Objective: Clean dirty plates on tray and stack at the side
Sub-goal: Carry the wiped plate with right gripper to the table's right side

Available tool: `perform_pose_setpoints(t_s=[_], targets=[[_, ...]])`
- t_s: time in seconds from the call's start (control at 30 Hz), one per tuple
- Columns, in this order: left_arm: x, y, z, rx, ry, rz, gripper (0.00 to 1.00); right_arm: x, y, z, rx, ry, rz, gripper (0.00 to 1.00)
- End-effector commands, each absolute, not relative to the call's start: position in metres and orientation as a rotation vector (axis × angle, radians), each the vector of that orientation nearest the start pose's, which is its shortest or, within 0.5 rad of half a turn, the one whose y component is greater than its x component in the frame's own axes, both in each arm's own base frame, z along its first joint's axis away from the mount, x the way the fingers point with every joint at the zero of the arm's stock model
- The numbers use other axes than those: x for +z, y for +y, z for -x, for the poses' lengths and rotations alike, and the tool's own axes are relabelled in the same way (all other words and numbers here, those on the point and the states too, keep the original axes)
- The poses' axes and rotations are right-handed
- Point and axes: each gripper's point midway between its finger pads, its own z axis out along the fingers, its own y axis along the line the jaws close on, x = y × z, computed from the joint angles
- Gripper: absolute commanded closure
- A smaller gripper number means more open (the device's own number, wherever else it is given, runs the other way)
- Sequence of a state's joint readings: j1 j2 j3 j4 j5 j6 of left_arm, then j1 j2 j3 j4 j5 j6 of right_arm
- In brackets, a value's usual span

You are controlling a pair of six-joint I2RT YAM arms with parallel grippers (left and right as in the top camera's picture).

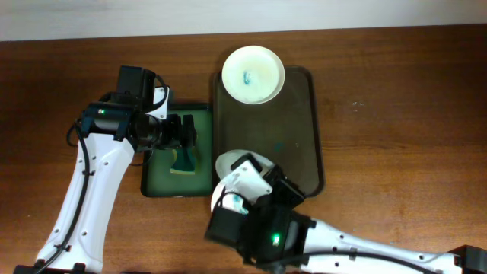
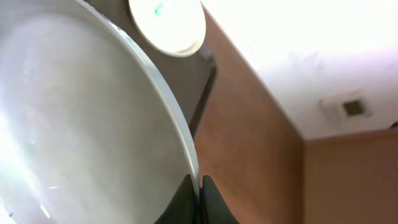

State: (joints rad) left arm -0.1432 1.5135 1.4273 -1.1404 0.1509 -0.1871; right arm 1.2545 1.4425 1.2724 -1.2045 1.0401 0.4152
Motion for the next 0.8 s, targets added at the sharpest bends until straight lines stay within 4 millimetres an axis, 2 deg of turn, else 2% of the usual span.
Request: perform_pose_setpoints(t_s=[0.0,0.67,0.73,0.77], targets=[[0.192,-0.074,-0.331,-0.306,2.793,0.028,0.00,0.264,0.213,-0.219,-0.707,1.870,0.735,0.96],[0.192,-0.074,-0.331,-0.306,2.793,0.028,0.01,0.268,0.212,-0.219,-0.737,1.839,0.741,0.96],[0.192,-0.074,-0.331,-0.306,2.793,0.028,0.00,0.264,0.213,-0.218,-0.699,1.870,0.718,0.96],[0.192,-0.074,-0.331,-0.306,2.793,0.028,0.01,0.255,0.212,-0.218,-0.626,1.945,0.655,0.96]])
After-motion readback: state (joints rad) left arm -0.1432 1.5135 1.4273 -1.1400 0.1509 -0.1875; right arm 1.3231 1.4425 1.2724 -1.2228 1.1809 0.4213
